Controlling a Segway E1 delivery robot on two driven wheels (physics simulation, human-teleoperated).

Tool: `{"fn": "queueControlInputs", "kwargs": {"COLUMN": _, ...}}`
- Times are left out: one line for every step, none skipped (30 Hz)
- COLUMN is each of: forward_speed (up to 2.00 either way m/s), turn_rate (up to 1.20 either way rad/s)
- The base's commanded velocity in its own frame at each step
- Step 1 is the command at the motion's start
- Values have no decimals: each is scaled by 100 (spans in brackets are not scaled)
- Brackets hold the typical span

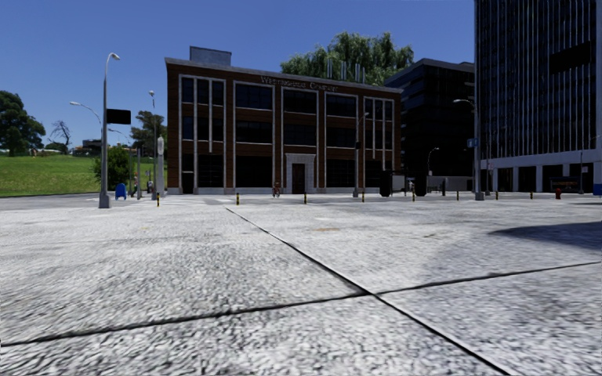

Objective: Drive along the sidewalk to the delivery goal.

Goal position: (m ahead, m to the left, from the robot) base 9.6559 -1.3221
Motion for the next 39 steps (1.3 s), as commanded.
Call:
{"fn": "queueControlInputs", "kwargs": {"forward_speed": 200, "turn_rate": -1}}
{"fn": "queueControlInputs", "kwargs": {"forward_speed": 200, "turn_rate": -1}}
{"fn": "queueControlInputs", "kwargs": {"forward_speed": 200, "turn_rate": -1}}
{"fn": "queueControlInputs", "kwargs": {"forward_speed": 200, "turn_rate": -1}}
{"fn": "queueControlInputs", "kwargs": {"forward_speed": 200, "turn_rate": -1}}
{"fn": "queueControlInputs", "kwargs": {"forward_speed": 200, "turn_rate": -1}}
{"fn": "queueControlInputs", "kwargs": {"forward_speed": 200, "turn_rate": -1}}
{"fn": "queueControlInputs", "kwargs": {"forward_speed": 200, "turn_rate": -19}}
{"fn": "queueControlInputs", "kwargs": {"forward_speed": 200, "turn_rate": -19}}
{"fn": "queueControlInputs", "kwargs": {"forward_speed": 200, "turn_rate": -48}}
{"fn": "queueControlInputs", "kwargs": {"forward_speed": 200, "turn_rate": -86}}
{"fn": "queueControlInputs", "kwargs": {"forward_speed": 200, "turn_rate": -93}}
{"fn": "queueControlInputs", "kwargs": {"forward_speed": 200, "turn_rate": -94}}
{"fn": "queueControlInputs", "kwargs": {"forward_speed": 200, "turn_rate": -94}}
{"fn": "queueControlInputs", "kwargs": {"forward_speed": 200, "turn_rate": -94}}
{"fn": "queueControlInputs", "kwargs": {"forward_speed": 200, "turn_rate": -94}}
{"fn": "queueControlInputs", "kwargs": {"forward_speed": 200, "turn_rate": -94}}
{"fn": "queueControlInputs", "kwargs": {"forward_speed": 200, "turn_rate": -94}}
{"fn": "queueControlInputs", "kwargs": {"forward_speed": 200, "turn_rate": -94}}
{"fn": "queueControlInputs", "kwargs": {"forward_speed": 200, "turn_rate": -94}}
{"fn": "queueControlInputs", "kwargs": {"forward_speed": 200, "turn_rate": -88}}
{"fn": "queueControlInputs", "kwargs": {"forward_speed": 200, "turn_rate": -88}}
{"fn": "queueControlInputs", "kwargs": {"forward_speed": 200, "turn_rate": -76}}
{"fn": "queueControlInputs", "kwargs": {"forward_speed": 200, "turn_rate": -52}}
{"fn": "queueControlInputs", "kwargs": {"forward_speed": 200, "turn_rate": -38}}
{"fn": "queueControlInputs", "kwargs": {"forward_speed": 200, "turn_rate": -32}}
{"fn": "queueControlInputs", "kwargs": {"forward_speed": 200, "turn_rate": -26}}
{"fn": "queueControlInputs", "kwargs": {"forward_speed": 200, "turn_rate": -20}}
{"fn": "queueControlInputs", "kwargs": {"forward_speed": 200, "turn_rate": -18}}
{"fn": "queueControlInputs", "kwargs": {"forward_speed": 200, "turn_rate": -17}}
{"fn": "queueControlInputs", "kwargs": {"forward_speed": 200, "turn_rate": -17}}
{"fn": "queueControlInputs", "kwargs": {"forward_speed": 200, "turn_rate": -17}}
{"fn": "queueControlInputs", "kwargs": {"forward_speed": 200, "turn_rate": -17}}
{"fn": "queueControlInputs", "kwargs": {"forward_speed": 200, "turn_rate": -17}}
{"fn": "queueControlInputs", "kwargs": {"forward_speed": 200, "turn_rate": -17}}
{"fn": "queueControlInputs", "kwargs": {"forward_speed": 200, "turn_rate": -17}}
{"fn": "queueControlInputs", "kwargs": {"forward_speed": 200, "turn_rate": -17}}
{"fn": "queueControlInputs", "kwargs": {"forward_speed": 200, "turn_rate": -17}}
{"fn": "queueControlInputs", "kwargs": {"forward_speed": 200, "turn_rate": -17}}
